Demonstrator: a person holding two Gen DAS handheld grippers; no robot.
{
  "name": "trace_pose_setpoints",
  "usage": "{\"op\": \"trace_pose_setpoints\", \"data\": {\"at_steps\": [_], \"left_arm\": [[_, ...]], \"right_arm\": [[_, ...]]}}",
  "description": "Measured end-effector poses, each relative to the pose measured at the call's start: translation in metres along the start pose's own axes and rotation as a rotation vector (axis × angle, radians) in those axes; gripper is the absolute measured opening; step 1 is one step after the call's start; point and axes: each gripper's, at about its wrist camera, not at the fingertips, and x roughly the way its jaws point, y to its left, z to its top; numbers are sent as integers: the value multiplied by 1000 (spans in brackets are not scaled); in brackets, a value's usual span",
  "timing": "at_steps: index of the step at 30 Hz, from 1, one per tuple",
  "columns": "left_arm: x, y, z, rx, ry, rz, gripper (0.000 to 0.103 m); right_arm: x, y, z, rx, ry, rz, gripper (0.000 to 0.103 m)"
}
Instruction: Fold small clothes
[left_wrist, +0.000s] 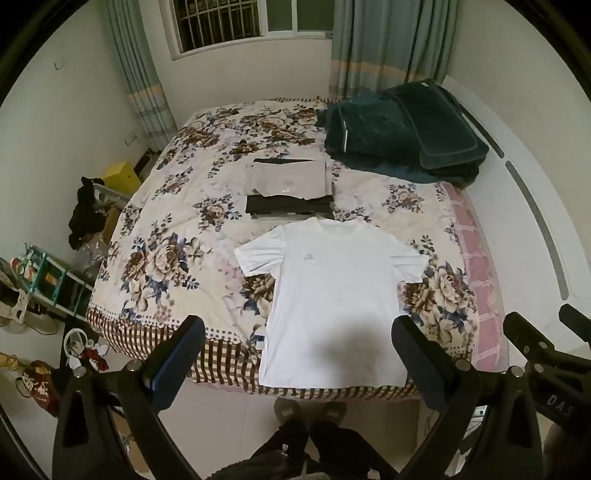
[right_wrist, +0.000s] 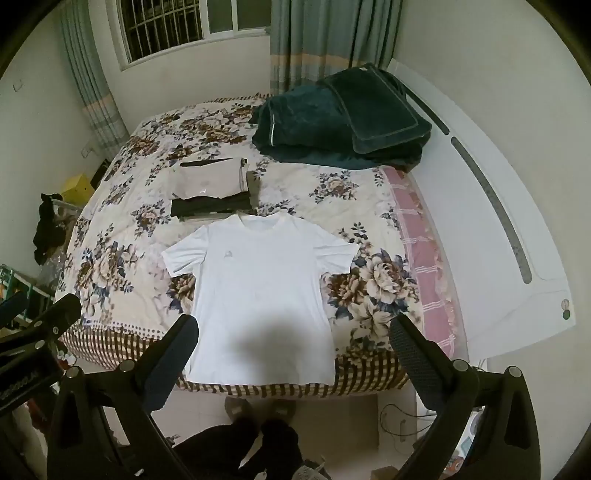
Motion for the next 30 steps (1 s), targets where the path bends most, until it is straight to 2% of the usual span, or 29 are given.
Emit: {"op": "trace_pose_setpoints", "data": {"at_steps": [24, 30], "left_arm": [[-2, 1, -3, 0, -19, -5, 103], [-6, 4, 6, -3, -18, -8, 103]], "right_arm": [[-7, 2, 2, -5, -6, -13, 103], [-8, 2, 3, -8, -8, -16, 103]]}}
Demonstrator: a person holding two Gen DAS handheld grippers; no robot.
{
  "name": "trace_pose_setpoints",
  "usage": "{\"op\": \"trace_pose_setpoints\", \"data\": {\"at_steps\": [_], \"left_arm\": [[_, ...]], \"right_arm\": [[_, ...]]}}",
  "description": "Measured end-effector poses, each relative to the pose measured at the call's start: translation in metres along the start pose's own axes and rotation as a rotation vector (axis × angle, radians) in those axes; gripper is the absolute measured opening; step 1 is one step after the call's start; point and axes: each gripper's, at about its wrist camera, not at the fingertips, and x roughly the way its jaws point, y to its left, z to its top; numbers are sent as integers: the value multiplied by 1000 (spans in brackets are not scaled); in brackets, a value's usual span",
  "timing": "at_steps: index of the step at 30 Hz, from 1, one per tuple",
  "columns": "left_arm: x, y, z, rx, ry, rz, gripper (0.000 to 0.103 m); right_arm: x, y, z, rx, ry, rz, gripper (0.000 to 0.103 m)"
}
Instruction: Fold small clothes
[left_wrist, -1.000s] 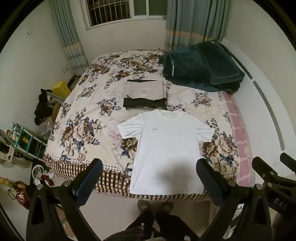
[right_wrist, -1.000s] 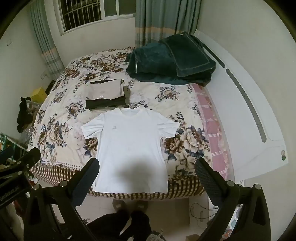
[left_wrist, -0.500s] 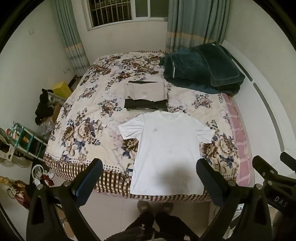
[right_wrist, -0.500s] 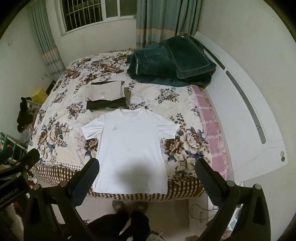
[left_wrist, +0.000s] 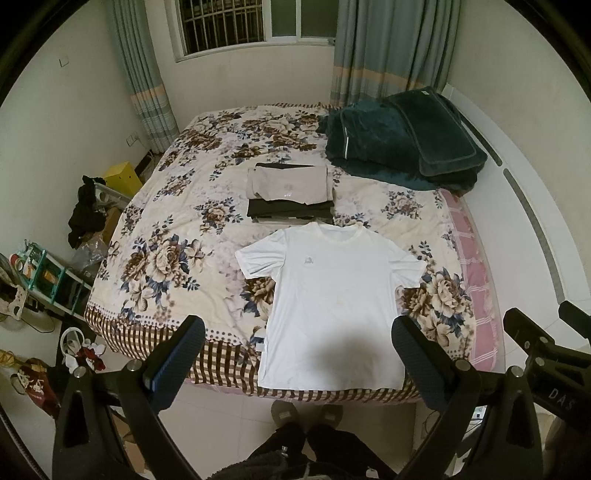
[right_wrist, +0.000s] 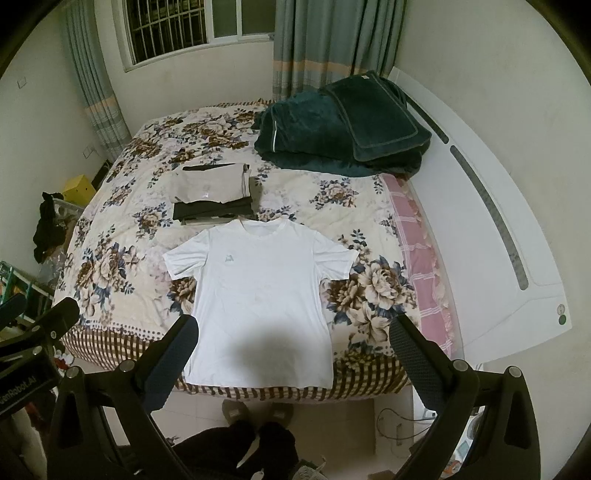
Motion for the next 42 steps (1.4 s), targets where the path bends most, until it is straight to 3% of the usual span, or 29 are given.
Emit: {"op": "trace_pose_setpoints", "data": {"at_steps": [27, 31, 34, 42], "left_arm": [[-2, -5, 7, -1, -6, -11, 103], [-5, -9, 11, 2, -9, -12, 103], [-7, -35, 18, 7, -12, -14, 103], [-8, -37, 21, 7, -19, -18, 103]], "right_arm": [[-8, -4, 5, 5, -8, -5, 103], [-8, -5, 4, 2, -12, -5, 103], [-9, -5, 3, 1, -14, -6, 103], [-13, -3, 5, 2, -17, -6, 103]]}}
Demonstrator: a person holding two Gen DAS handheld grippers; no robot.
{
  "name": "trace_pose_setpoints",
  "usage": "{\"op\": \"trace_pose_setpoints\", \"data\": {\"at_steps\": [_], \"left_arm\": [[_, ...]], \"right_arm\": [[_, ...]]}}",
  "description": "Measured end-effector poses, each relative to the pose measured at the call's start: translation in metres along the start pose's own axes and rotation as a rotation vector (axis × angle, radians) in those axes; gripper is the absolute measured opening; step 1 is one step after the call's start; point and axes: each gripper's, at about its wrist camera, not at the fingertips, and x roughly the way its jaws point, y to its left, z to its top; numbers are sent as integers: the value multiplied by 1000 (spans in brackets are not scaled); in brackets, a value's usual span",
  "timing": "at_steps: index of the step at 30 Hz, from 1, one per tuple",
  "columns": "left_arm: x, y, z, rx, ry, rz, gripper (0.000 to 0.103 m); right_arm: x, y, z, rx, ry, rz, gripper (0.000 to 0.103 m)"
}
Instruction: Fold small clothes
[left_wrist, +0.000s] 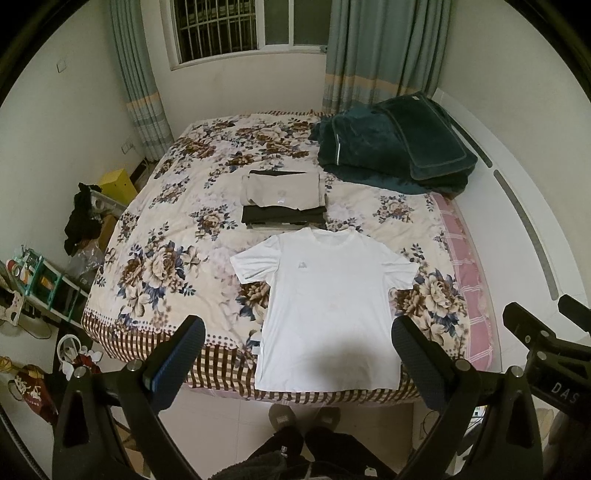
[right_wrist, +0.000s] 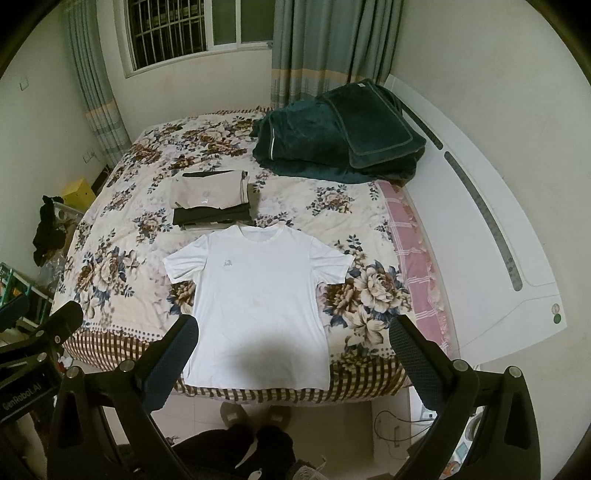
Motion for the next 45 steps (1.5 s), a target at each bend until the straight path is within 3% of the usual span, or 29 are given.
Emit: {"op": "trace_pose_setpoints", "data": {"at_steps": [7, 13, 22, 26, 31, 34, 39, 43, 45], "left_arm": [[0, 3, 7, 0, -9, -4, 103], [1, 11, 7, -2, -18, -8, 103], [11, 16, 14, 3, -13, -17, 103], [30, 22, 22, 16, -43, -6, 103], [78, 32, 29, 25, -104, 34, 103], [118, 33, 35, 27, -120, 66, 103], [208, 22, 45, 39, -79, 127, 103], [280, 12, 45, 12, -13, 175, 103], [329, 4, 41, -5, 42, 219, 103]], "right_arm": [[-2, 5, -3, -2, -5, 0, 103], [-3, 2, 14, 0, -2, -1, 103], [-1, 9, 3, -1, -9, -2, 103], [8, 9, 45, 23, 3, -7, 103], [77, -2, 54, 117, 27, -37, 103], [139, -36, 59, 223, 77, -61, 103], [264, -106, 33, 421, 198, -70, 103], [390, -183, -4, 661, 309, 28, 102], [456, -218, -27, 798, 344, 98, 94]]}}
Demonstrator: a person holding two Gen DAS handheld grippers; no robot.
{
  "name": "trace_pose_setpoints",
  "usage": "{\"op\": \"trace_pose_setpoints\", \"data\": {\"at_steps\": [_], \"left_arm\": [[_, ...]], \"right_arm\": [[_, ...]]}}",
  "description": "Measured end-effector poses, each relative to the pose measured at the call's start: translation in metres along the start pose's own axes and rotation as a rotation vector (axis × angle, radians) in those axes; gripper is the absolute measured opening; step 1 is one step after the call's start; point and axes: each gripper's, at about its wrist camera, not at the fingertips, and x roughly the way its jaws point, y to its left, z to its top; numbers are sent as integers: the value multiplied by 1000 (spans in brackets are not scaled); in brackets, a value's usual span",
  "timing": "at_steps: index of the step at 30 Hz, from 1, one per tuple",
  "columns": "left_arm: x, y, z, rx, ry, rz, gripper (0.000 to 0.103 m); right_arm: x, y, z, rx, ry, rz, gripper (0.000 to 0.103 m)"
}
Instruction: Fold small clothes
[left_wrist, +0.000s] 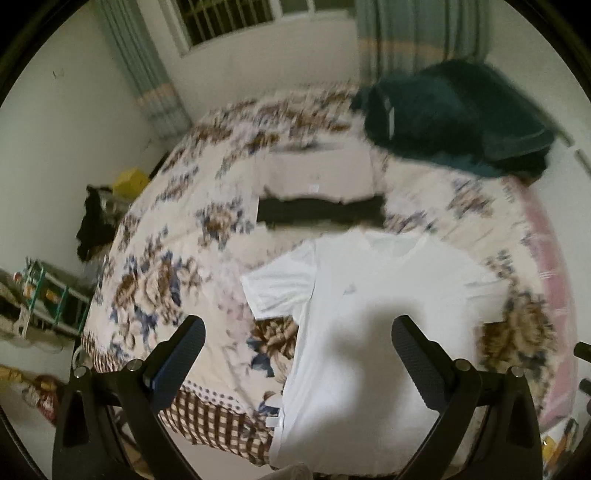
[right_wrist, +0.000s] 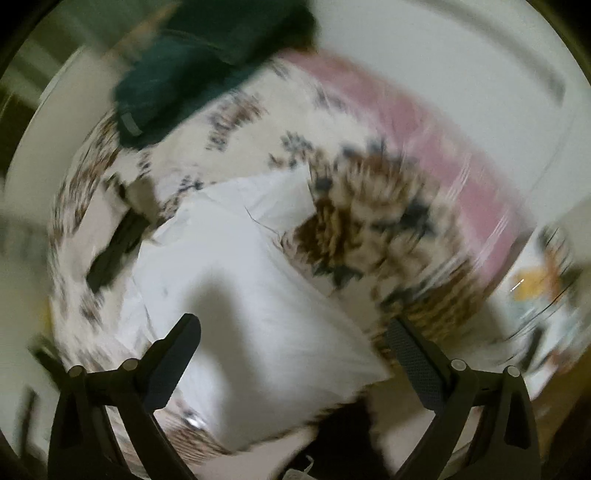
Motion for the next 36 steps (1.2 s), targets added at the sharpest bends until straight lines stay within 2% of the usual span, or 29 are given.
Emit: {"op": "trace_pose_setpoints", "data": {"at_steps": [3, 6, 10, 13, 16, 17, 18, 19, 20, 21, 24, 26, 28, 30, 31, 33, 35, 36], "left_arm": [[61, -19, -10, -39, 62, 22, 103], [121, -30, -26, -84, 98, 35, 103], [195, -42, -46, -113, 183, 93, 103], [239, -45, -59, -153, 247, 106, 103], [264, -51, -65, -168, 266, 89, 103], [269, -54, -65, -168, 270, 80, 103], [275, -55, -67, -164, 274, 69, 103], [280, -57, -68, -161, 275, 63, 103], [284, -58, -68, -159, 275, 58, 103], [286, -57, -70, -158, 277, 49, 103], [288, -50, -71, -156, 267, 42, 103], [286, -42, -73, -151, 250, 47, 103], [285, -32, -74, -142, 233, 59, 103], [285, -21, -77, -134, 224, 69, 103], [286, -15, -79, -132, 224, 77, 103], [288, -3, -84, -130, 228, 84, 103], [289, 10, -88, -136, 238, 94, 103], [290, 16, -89, -145, 240, 93, 103]], "right_arm": [[95, -45, 35, 149, 52, 95, 81], [174, -73, 50, 289, 60, 197, 81], [278, -93, 71, 420, 74, 272, 81], [327, -94, 84, 503, 57, 345, 81], [346, -83, 90, 548, -23, 422, 78], [352, -75, 93, 532, -44, 437, 64], [357, -66, 96, 514, -47, 444, 42], [361, -55, 98, 491, -47, 440, 32], [360, -45, 99, 468, -59, 420, 14], [358, -30, 101, 422, -83, 382, 8], [345, 22, 105, 250, -122, 285, 5], [333, 69, 102, 77, -143, 218, 5], [327, 126, 92, -131, -159, 168, 5], [328, 196, 65, -386, -159, 122, 5], [334, 229, 49, -508, -131, 109, 5], [355, 280, 12, -710, 1, 91, 5], [378, 302, -10, -794, 188, 107, 9], [378, 304, -15, -783, 225, 122, 10]]}}
